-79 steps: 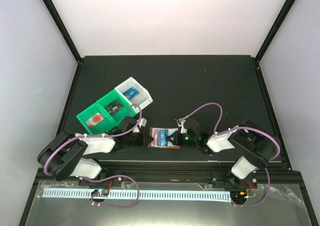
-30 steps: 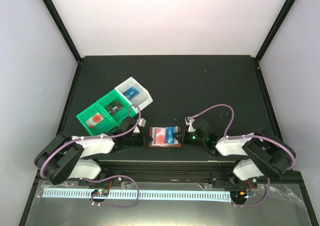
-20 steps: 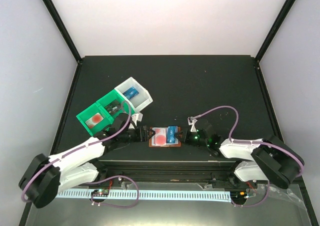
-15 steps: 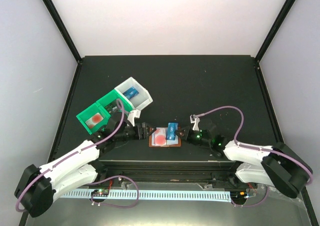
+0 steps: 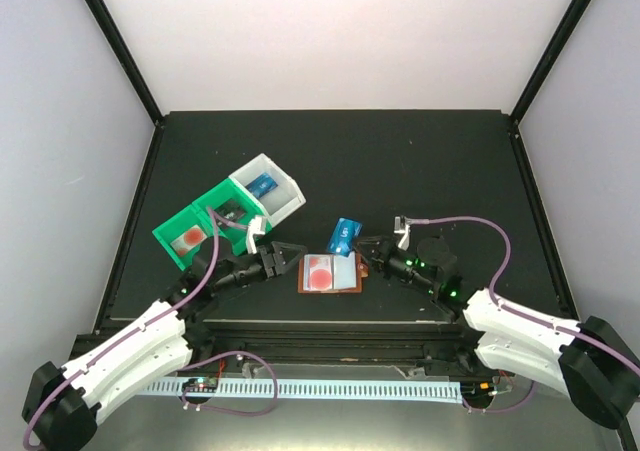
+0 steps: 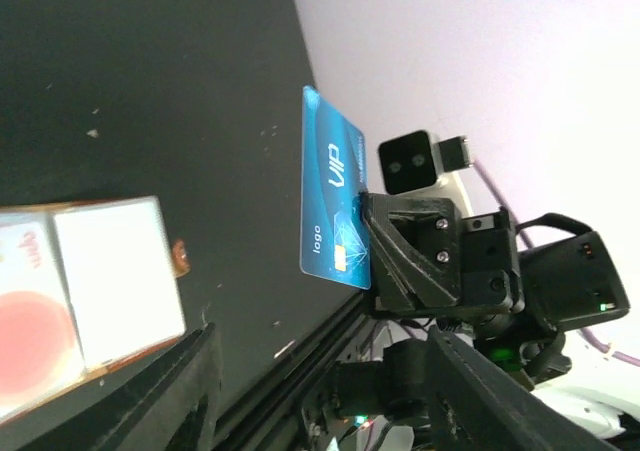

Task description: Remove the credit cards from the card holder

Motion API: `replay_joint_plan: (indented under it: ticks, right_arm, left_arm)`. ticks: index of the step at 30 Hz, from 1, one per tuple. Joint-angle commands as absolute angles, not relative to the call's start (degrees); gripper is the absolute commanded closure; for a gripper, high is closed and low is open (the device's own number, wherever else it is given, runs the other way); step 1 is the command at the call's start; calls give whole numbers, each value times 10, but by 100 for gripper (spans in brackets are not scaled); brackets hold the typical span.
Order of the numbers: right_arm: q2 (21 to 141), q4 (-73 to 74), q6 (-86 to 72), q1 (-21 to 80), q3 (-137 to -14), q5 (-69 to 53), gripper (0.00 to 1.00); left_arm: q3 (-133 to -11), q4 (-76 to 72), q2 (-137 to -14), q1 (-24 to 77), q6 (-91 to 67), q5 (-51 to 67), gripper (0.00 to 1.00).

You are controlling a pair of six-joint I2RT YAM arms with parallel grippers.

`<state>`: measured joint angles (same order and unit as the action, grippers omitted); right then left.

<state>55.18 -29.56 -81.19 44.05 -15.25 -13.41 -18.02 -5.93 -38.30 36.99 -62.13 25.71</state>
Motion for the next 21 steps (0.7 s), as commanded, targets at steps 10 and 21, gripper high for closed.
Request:
replay_joint_plan:
  ticks: [10, 21]
  right_arm:
    - [584, -414, -914, 492, -189, -98, 99]
    - [585, -409, -904, 512, -200, -82, 99]
  left_arm:
    - [-180, -207, -409, 394, -691, 292, 57]
    - [-191, -203, -414, 400, -694, 264, 77]
